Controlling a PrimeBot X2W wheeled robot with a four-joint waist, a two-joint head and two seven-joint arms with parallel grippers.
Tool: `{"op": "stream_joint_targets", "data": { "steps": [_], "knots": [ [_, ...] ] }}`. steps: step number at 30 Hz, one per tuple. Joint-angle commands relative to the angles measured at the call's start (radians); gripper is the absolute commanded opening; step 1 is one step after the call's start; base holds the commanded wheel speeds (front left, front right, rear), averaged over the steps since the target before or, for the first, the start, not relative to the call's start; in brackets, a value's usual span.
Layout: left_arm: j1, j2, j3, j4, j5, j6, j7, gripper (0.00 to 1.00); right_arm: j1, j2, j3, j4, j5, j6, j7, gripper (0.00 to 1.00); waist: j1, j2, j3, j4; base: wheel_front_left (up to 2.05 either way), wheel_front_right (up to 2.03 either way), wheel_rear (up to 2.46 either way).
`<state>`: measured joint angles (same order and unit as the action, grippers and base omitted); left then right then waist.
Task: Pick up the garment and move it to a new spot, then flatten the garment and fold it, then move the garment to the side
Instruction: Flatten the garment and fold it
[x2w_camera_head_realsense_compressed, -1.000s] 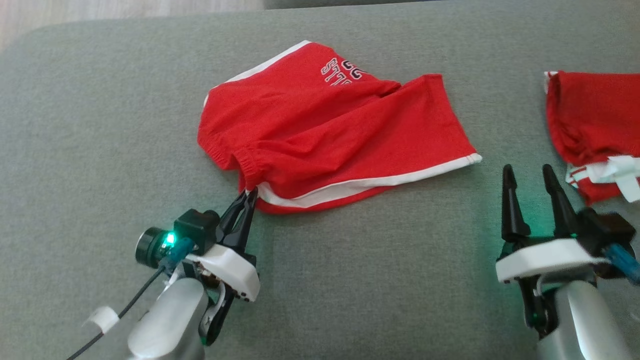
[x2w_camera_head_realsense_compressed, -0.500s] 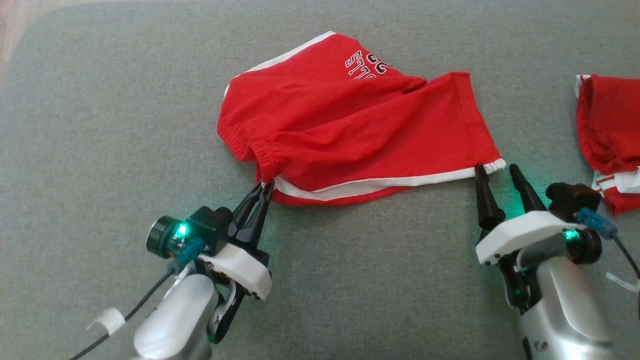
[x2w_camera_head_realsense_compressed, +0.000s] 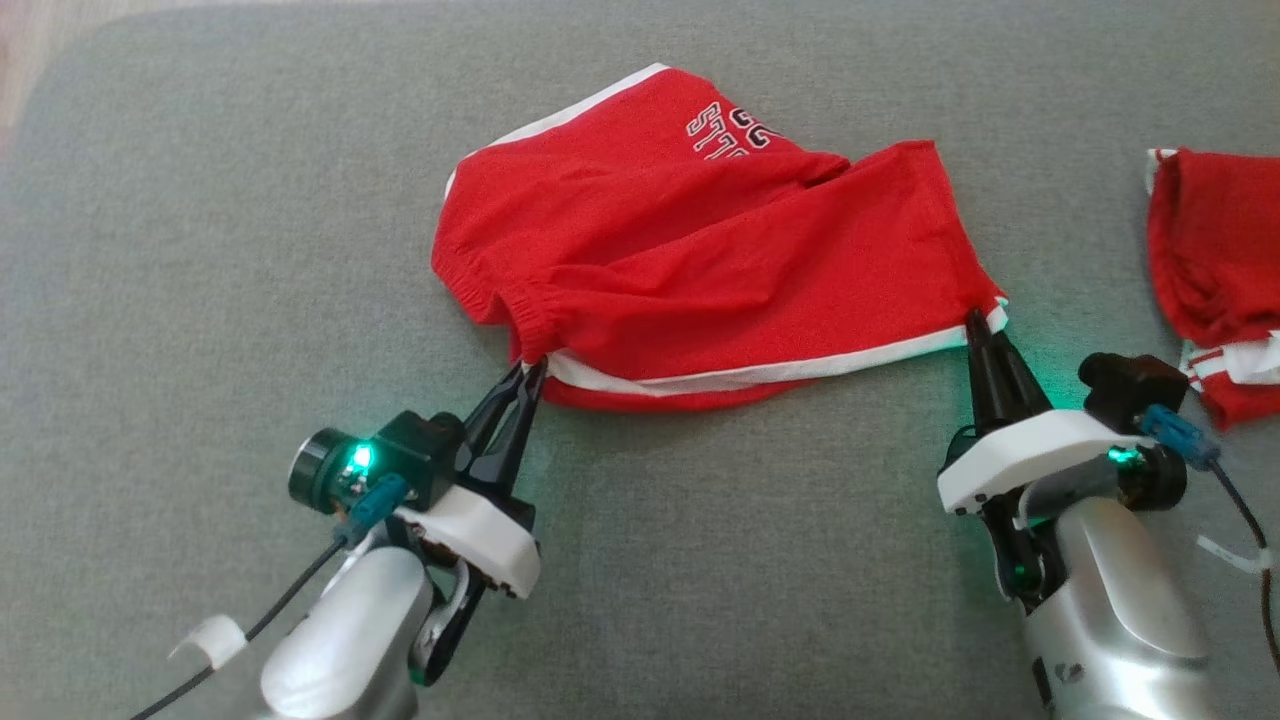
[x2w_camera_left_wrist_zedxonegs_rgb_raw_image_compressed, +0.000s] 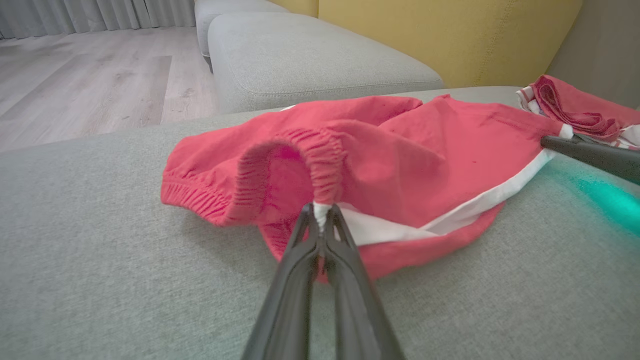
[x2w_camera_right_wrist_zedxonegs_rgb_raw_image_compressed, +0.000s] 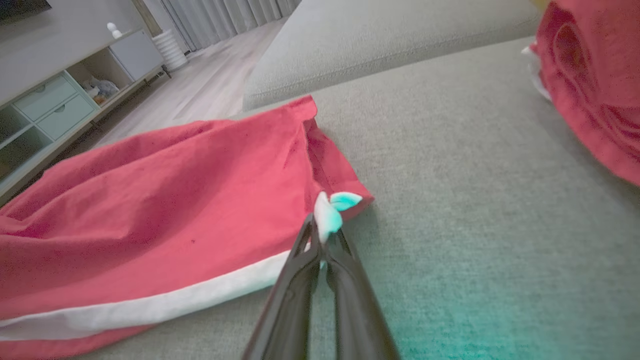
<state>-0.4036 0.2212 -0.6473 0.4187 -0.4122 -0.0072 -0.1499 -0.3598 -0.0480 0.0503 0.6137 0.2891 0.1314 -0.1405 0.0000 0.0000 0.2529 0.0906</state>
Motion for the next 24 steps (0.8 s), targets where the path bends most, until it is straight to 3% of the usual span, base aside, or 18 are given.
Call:
{"op": "stream_joint_targets", "data": {
  "steps": [1,11,24],
  "knots": [
    [-0.039,0.033,0.032,-0.031,0.004,0.009,-0.006,0.0,-0.022,-0.002,0.02,-0.04,0.0,-0.001,-0.024,0.0,0.0,0.0,-0.007,-0.007,0.0,0.0,0.0],
    [-0.047,0.092,0.038,-0.089,0.02,0.015,-0.007,0.0,0.005,-0.002,0.004,-0.2,0.003,-0.001,-0.046,0.0,0.0,0.0,-0.058,-0.041,0.0,0.0,0.0],
    [-0.262,0.238,0.083,-0.305,0.048,-0.035,0.139,0.0,-0.099,-0.081,-0.012,-0.502,-0.048,-0.001,0.119,0.0,0.0,0.0,-0.152,-0.045,0.0,0.0,0.0]
  ]
}}
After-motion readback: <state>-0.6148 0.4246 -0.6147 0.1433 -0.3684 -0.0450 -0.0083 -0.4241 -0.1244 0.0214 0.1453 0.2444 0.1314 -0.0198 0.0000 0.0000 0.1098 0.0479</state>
